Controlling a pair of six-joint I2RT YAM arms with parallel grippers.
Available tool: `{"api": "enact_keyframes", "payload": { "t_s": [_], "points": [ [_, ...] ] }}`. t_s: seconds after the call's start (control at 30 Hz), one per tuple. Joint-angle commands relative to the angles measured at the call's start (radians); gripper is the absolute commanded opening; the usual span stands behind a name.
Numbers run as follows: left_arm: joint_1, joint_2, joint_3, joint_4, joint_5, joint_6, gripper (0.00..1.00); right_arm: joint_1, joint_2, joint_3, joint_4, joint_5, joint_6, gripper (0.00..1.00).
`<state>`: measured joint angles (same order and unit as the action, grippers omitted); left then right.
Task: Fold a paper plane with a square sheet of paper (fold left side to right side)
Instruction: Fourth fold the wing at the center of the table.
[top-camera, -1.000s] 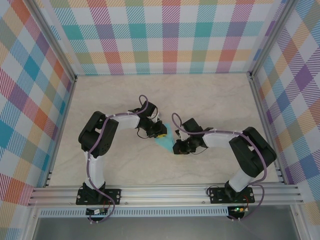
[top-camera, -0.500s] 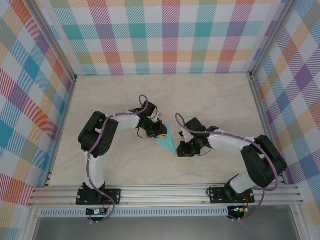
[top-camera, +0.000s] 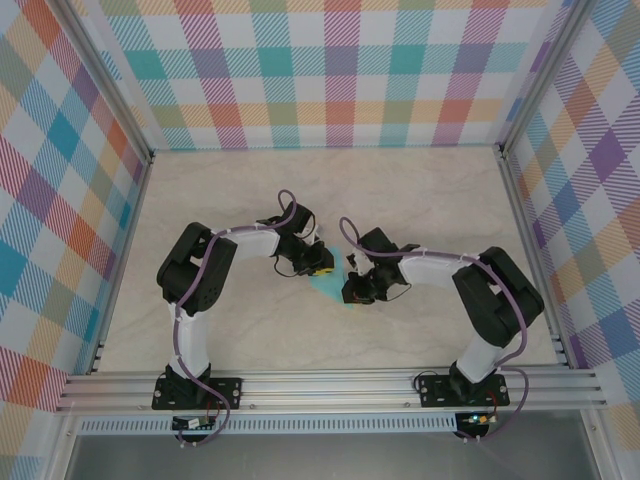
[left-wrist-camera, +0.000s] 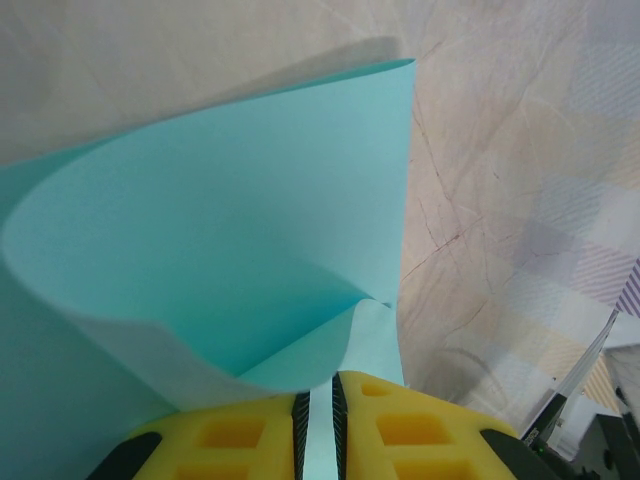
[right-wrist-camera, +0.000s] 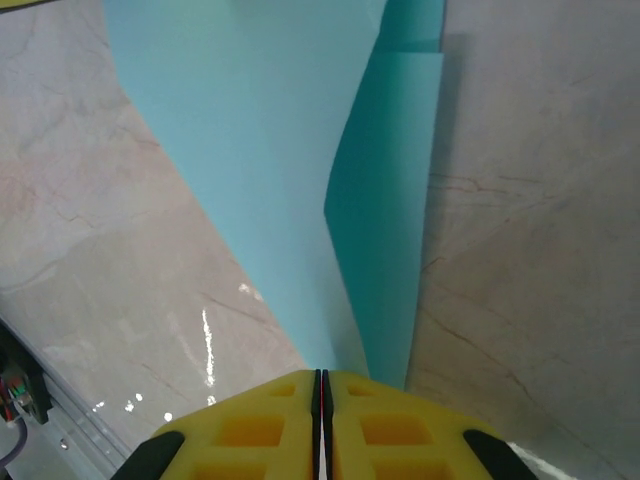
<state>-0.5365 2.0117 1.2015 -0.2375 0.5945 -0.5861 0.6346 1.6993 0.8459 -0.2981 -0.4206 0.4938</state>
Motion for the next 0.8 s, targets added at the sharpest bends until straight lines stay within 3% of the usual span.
{"api": "enact_keyframes", "payload": {
  "t_s": [0.0, 0.3, 0.77],
  "points": [
    [-0.005, 0.033, -0.001, -0.092, -0.085, 0.015, 0.18, 0.000, 0.037, -0.002, 0.001, 0.026, 0.020, 0.11],
    [0.052, 0.092, 0.092, -0.133, -0.086, 0.077, 0.19, -0.001, 0.025, -0.118, -0.044, 0.105, 0.041, 0.04],
    [0.214, 0.174, 0.195, -0.156, -0.090, 0.175, 0.18, -0.001, 0.016, -0.159, -0.016, 0.095, 0.053, 0.00]
  ]
}}
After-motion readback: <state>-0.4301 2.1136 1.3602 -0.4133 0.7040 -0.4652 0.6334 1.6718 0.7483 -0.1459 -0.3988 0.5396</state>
